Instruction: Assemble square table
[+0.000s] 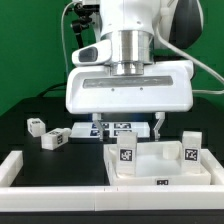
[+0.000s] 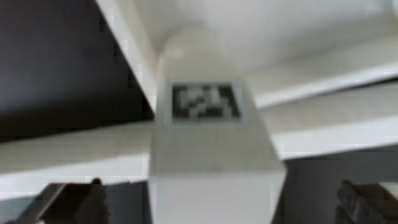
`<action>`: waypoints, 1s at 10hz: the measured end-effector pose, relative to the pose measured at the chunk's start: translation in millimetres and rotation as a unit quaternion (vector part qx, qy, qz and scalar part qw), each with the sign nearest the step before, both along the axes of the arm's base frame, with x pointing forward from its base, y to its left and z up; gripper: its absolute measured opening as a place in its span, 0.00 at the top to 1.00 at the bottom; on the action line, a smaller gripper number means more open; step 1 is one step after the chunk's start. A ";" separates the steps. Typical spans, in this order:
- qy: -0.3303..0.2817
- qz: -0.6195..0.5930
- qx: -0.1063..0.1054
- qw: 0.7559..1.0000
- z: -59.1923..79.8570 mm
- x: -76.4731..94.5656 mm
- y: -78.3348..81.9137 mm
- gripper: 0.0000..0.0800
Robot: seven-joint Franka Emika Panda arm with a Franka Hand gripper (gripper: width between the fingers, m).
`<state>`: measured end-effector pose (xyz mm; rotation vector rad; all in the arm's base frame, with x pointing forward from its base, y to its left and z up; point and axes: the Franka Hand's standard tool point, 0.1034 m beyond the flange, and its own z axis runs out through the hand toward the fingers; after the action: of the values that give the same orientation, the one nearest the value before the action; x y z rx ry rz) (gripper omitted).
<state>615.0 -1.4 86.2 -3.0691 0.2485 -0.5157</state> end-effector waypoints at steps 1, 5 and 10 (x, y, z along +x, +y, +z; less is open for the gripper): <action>0.052 0.001 0.012 0.999 -9.3 -5.4 0.9 0.19; 0.167 -0.019 0.041 0.985 -23.2 -12.1 0.0 0.19; 0.168 -0.143 0.061 0.974 -23.7 -11.8 1.6 0.65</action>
Offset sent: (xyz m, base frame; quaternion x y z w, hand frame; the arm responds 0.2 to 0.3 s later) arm -0.0062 -0.0021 -0.0202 0.0153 -0.1517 0.0753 0.9854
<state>603.1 0.2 62.5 -2.9944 0.7076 0.0228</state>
